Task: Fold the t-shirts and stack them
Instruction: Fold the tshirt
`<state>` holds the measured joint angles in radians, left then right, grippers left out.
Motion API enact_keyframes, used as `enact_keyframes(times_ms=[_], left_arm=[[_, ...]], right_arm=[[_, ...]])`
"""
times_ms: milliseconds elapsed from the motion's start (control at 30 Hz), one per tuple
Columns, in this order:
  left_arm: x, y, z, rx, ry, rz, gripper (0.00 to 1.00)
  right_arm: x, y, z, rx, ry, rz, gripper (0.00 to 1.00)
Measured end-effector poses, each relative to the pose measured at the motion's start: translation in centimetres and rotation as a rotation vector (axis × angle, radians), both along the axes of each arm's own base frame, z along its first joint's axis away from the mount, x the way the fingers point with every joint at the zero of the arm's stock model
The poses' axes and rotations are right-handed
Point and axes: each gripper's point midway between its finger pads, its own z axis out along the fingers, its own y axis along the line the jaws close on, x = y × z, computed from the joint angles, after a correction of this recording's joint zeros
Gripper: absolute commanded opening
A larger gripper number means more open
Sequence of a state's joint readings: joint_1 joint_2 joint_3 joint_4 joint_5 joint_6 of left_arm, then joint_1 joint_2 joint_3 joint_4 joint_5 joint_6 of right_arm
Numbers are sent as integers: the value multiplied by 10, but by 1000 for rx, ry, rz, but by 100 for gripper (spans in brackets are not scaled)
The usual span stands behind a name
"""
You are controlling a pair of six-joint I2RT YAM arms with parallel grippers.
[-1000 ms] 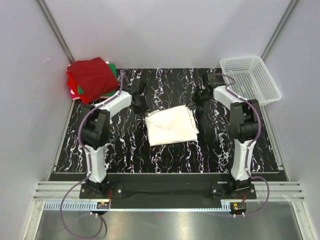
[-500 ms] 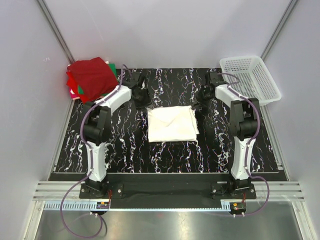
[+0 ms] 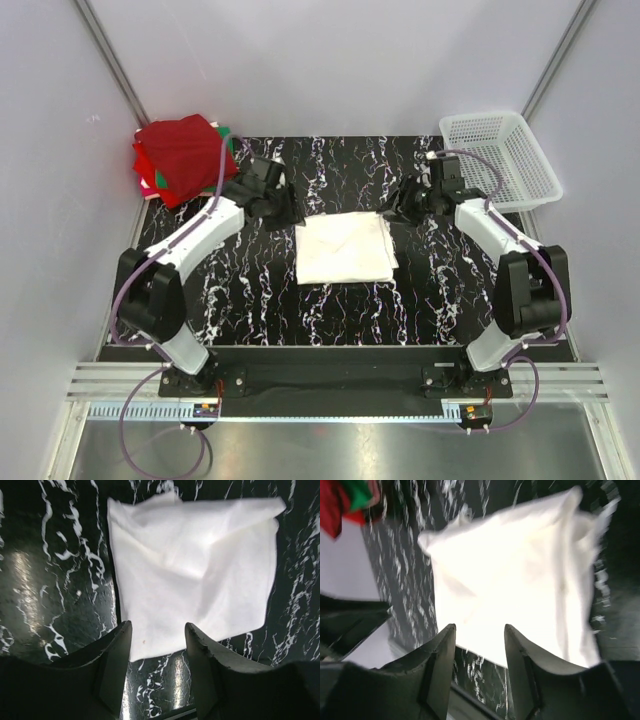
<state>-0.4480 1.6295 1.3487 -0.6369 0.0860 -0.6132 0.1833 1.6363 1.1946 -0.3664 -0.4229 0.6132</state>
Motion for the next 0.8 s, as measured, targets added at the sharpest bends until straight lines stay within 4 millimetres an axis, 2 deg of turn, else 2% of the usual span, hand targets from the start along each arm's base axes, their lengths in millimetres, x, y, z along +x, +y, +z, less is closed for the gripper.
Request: enact_keyframes(times_ms=[100,200,300,400,467,533,800], left_arm=[[-19,-11,-32,-3,66,-24,50],[-29,-22,-57,-10,123,-40,50],[-30,-35,-74,-31,143,-52,48],[-29,-41,-92,-42,158,-54,47],[-35,-39,-110,-37,183,-44,47],[-42,-39,-123,-57,203,-36,46],[-47,-50,-122,-117,142,-45,45]], right_arm=[[-23,29,-21,112,50,134,48],[-37,43,-51,183,134,211,45],[-46,45,-82,214,212,234,42],[-57,37,-105,233,264,219,41],[-65,28,-116,252,293,189,32],[-71,21,-121,284,314,164,30],[-85,10,-122,326,322,107,32]])
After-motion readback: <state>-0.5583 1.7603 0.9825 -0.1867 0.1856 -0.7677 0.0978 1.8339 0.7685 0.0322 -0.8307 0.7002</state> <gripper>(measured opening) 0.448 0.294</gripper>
